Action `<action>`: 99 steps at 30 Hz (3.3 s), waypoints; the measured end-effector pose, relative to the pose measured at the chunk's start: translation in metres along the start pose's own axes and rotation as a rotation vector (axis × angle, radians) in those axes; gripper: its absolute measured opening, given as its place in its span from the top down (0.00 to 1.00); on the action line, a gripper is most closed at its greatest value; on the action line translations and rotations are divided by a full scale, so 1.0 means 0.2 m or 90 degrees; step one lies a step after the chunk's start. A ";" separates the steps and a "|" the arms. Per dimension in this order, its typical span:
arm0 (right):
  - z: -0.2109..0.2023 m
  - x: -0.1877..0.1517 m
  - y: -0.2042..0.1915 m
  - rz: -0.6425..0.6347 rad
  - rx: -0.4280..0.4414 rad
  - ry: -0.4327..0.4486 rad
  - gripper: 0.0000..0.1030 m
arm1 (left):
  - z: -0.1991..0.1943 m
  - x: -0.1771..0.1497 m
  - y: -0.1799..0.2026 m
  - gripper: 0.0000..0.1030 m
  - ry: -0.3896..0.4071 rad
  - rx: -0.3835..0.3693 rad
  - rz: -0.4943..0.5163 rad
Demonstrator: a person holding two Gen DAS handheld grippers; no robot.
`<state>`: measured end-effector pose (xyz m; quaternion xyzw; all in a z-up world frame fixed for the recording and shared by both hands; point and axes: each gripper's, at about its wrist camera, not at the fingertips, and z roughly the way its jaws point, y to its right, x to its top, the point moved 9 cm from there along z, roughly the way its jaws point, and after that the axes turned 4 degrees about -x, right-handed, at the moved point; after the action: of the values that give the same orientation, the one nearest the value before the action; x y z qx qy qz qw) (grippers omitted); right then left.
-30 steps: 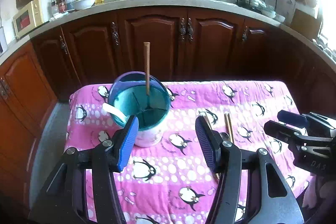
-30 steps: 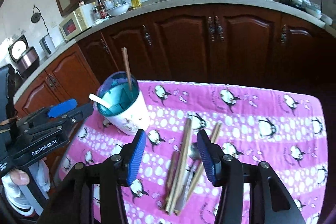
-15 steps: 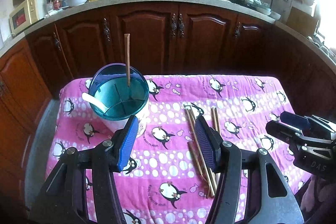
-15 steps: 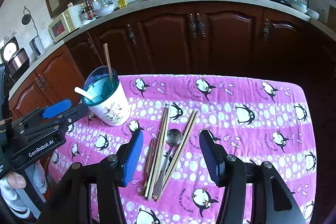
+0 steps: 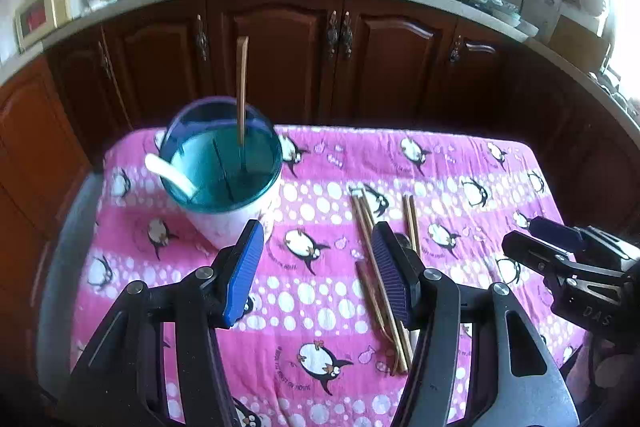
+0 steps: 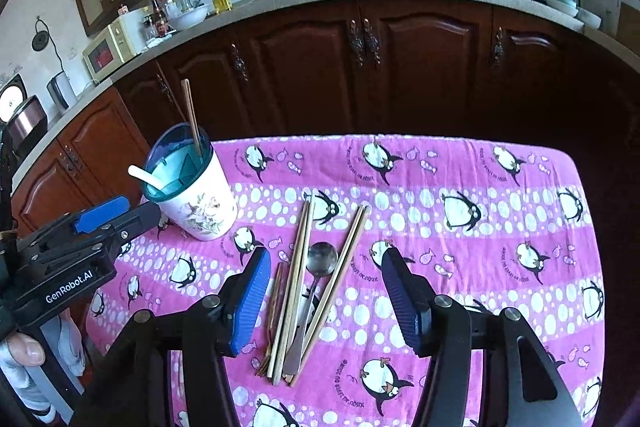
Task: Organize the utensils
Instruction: 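Move both tools back toward the chopsticks and metal spoon on the cloth, then grasp a wooden chopstick with the right tool while the left tool grasps a thin utensil, then carry the chopstick with the right tool while the left tool carries its utensil over the cup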
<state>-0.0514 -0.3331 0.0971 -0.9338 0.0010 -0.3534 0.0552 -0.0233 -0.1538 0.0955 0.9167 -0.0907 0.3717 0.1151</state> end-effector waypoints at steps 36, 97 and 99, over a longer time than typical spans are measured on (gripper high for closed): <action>0.50 -0.33 0.25 0.130 0.082 -0.211 0.95 | 0.61 -0.34 0.09 0.54 -0.220 -0.083 -0.022; -0.21 0.33 -0.17 0.003 0.176 0.048 0.95 | -0.08 -0.06 -0.10 0.96 -0.058 -0.167 -0.025; -0.24 0.37 -0.21 -0.003 0.185 0.058 0.95 | -0.10 -0.04 -0.11 0.96 -0.052 -0.164 -0.026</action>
<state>-0.0291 -0.2983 0.1849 -0.8991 -0.0496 -0.3920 0.1885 -0.0373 -0.1256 0.1011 0.9104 -0.1240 0.3170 0.2354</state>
